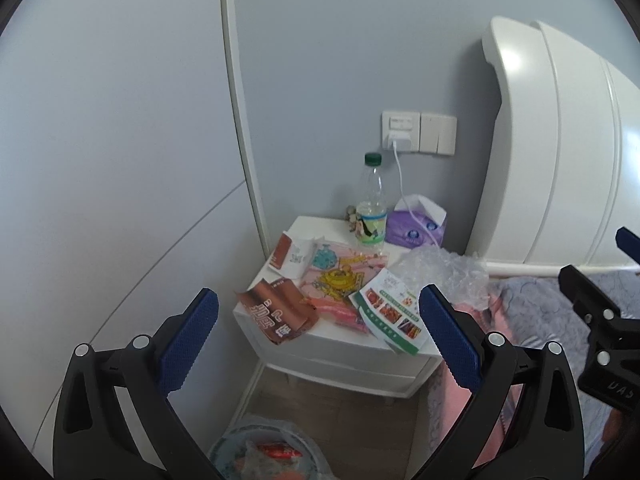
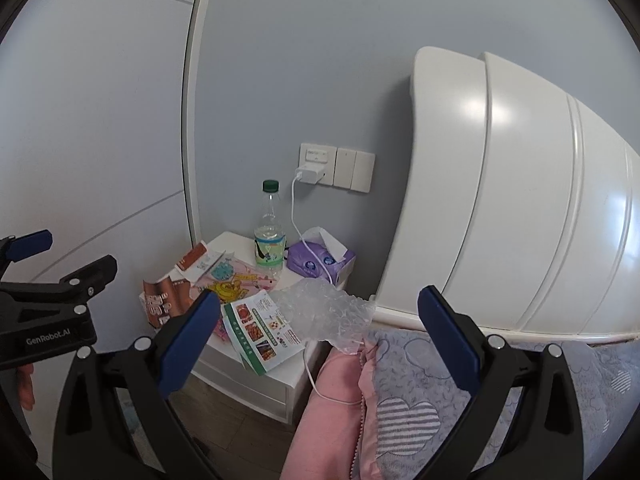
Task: Collect trash
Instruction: 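Approach the nightstand with both tools open, surveying the trash items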
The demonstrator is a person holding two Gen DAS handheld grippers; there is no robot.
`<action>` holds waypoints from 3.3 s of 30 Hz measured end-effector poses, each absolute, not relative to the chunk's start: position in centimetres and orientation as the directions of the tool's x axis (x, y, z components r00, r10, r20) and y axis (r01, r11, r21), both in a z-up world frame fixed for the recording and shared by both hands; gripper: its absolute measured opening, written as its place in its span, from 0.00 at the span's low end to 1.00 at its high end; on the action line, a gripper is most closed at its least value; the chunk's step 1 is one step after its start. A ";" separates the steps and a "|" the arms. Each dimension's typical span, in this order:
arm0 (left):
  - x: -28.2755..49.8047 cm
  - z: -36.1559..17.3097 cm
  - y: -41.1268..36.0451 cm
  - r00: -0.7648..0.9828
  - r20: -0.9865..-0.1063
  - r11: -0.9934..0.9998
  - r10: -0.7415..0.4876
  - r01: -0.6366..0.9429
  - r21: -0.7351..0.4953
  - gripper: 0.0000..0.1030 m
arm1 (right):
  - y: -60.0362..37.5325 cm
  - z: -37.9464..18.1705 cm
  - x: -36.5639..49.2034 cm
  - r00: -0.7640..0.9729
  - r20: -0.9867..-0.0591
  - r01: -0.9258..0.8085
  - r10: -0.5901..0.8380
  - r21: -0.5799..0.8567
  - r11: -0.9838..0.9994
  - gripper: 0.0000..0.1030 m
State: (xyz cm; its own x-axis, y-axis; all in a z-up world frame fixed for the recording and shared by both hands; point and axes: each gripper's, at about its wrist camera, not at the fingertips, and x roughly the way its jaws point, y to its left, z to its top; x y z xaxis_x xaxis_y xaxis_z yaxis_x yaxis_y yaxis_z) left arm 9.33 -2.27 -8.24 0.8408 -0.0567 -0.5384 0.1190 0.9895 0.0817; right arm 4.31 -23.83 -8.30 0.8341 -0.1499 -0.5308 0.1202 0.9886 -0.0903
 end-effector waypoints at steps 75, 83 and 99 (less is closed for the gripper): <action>17.7 -12.1 -0.5 0.798 -0.596 0.992 -0.082 0.120 0.025 0.95 | -23.5 -12.3 12.3 0.753 -0.651 0.048 -0.095 -0.089 0.995 0.94; 15.3 -10.5 -2.4 0.846 -0.532 0.994 -0.047 0.092 0.058 0.95 | -24.1 -11.2 10.7 0.811 -0.583 -0.014 -0.045 -0.095 0.995 0.94; 14.4 -11.2 -4.8 0.819 -0.573 0.992 -0.032 0.096 0.081 0.95 | -25.4 -11.3 9.1 0.810 -0.586 -0.015 -0.014 -0.044 0.999 0.94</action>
